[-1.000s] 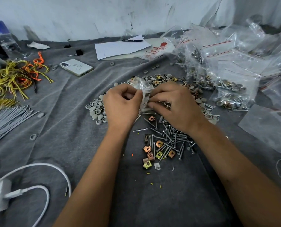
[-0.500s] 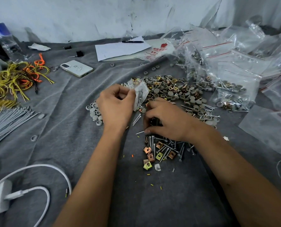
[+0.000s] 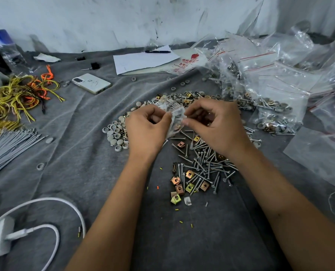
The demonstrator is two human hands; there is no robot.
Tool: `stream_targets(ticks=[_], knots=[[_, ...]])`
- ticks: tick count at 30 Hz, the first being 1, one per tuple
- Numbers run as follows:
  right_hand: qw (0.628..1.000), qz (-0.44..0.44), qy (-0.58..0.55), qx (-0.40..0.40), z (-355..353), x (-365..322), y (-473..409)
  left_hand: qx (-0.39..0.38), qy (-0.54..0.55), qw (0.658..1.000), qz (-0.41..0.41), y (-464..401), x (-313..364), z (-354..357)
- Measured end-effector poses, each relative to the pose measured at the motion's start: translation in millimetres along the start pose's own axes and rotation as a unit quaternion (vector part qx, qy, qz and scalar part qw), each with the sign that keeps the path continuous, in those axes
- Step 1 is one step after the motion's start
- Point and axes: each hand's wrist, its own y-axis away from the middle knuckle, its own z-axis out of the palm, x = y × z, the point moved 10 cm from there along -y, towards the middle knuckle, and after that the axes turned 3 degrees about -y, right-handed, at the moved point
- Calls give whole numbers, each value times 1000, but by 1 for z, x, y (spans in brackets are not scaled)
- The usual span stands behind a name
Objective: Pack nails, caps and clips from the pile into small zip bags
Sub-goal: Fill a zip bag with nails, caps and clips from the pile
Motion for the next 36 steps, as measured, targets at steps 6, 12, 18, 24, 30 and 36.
stream_targets(ticks=[6, 12, 18, 24, 30, 36], knots=[[998, -30, 60, -13, 5, -5, 2, -36, -17, 999, 24, 5, 8, 11], [990, -80, 113, -18, 13, -16, 4, -31, 9, 999, 18, 4, 7, 10], [988, -100, 112, 47, 0, -23, 3, 24, 14, 1000, -5, -4, -4, -8], [977, -9, 179, -118, 33, 5, 7, 91, 80, 991, -61, -7, -15, -28], [936, 22, 256, -240, 64, 12, 18, 44, 371, 906, -200, -5, -30, -15], [949, -2, 222, -224, 66, 4, 16, -109, 663, 691, -265, -4, -18, 10]])
